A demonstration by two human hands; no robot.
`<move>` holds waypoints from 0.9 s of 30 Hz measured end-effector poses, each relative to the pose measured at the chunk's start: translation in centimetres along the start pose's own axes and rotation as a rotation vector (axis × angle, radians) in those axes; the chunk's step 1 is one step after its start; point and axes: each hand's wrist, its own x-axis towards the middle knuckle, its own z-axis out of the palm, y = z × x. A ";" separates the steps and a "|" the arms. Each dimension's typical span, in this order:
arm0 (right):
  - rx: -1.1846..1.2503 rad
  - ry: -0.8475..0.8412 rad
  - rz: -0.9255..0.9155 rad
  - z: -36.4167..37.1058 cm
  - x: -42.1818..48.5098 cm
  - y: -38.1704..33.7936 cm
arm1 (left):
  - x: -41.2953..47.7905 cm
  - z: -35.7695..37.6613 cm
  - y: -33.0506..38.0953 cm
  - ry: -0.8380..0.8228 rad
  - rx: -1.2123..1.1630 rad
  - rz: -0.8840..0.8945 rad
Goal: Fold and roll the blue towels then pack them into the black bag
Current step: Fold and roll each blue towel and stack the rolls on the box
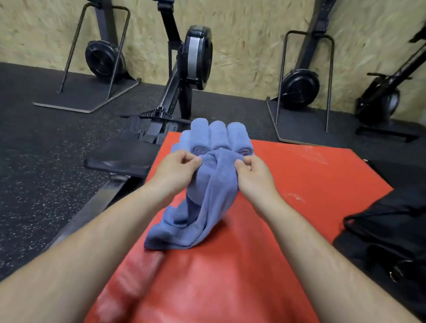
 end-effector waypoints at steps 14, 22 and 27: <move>0.158 -0.092 0.169 -1.2 1.4 3.6 | 3.5 -0.5 -4.1 0.042 0.012 -0.067; 0.106 -0.077 0.331 -4.5 1.3 4.8 | 3.8 -1.5 -4.4 -0.112 -0.057 -0.251; 0.278 -0.158 0.523 -6.5 1.2 4.5 | 4.1 -2.3 -5.4 -0.044 0.060 -0.203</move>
